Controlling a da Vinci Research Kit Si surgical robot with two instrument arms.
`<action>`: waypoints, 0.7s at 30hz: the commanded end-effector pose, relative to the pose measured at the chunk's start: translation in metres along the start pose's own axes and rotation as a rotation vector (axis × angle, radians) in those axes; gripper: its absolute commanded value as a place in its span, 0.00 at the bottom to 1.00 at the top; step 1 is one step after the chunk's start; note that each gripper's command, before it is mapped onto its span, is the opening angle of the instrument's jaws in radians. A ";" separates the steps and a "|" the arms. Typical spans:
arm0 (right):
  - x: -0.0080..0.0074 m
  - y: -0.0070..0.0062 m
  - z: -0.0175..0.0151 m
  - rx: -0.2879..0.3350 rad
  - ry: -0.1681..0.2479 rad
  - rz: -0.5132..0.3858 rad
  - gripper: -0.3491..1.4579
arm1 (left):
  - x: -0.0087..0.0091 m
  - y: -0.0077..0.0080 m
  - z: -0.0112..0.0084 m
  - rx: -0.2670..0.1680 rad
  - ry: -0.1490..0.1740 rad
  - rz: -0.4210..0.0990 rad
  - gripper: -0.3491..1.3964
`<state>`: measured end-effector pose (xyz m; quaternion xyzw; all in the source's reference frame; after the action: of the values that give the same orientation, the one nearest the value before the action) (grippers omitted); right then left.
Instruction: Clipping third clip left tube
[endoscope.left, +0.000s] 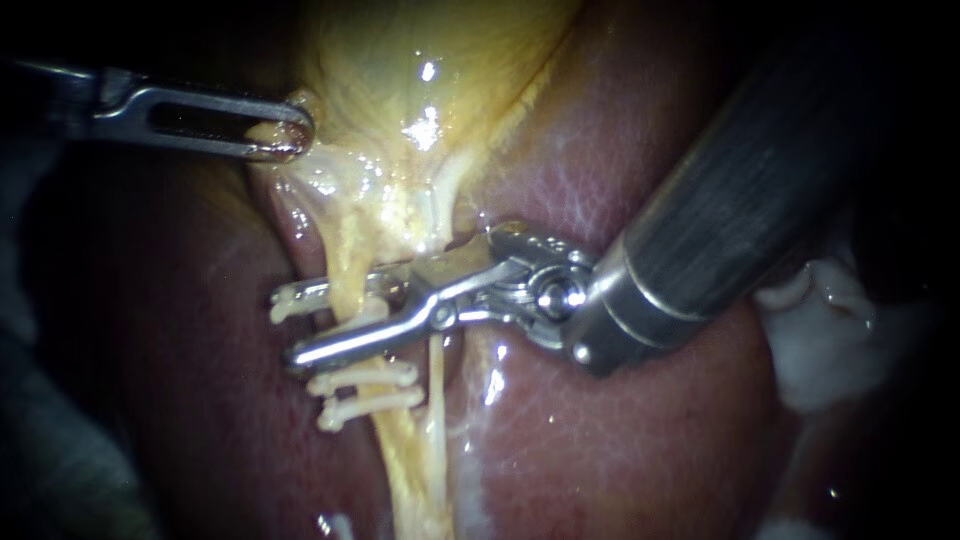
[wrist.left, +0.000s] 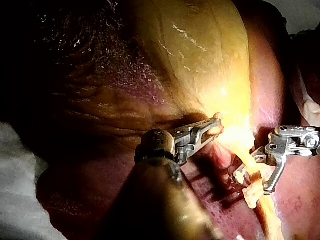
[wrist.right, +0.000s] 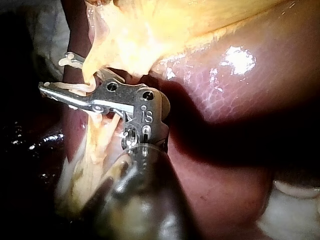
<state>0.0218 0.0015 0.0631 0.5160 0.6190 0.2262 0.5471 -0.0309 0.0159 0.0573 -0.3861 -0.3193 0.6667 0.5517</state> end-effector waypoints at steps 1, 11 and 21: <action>0.0003 -0.0004 0.0000 0.002 0.000 -0.009 0.44 | 0.0000 0.0000 0.0000 0.000 0.000 0.000 0.00; 0.0014 -0.0018 -0.0001 0.006 0.015 -0.003 0.36 | 0.0000 0.0000 0.0000 0.000 0.000 0.000 0.00; 0.0014 -0.0021 -0.0007 0.006 0.016 -0.002 0.10 | 0.0000 0.0000 0.0000 0.000 0.000 0.000 0.00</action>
<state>0.0205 0.0021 0.0609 0.5153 0.6245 0.2280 0.5408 -0.0309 0.0159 0.0573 -0.3862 -0.3192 0.6668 0.5516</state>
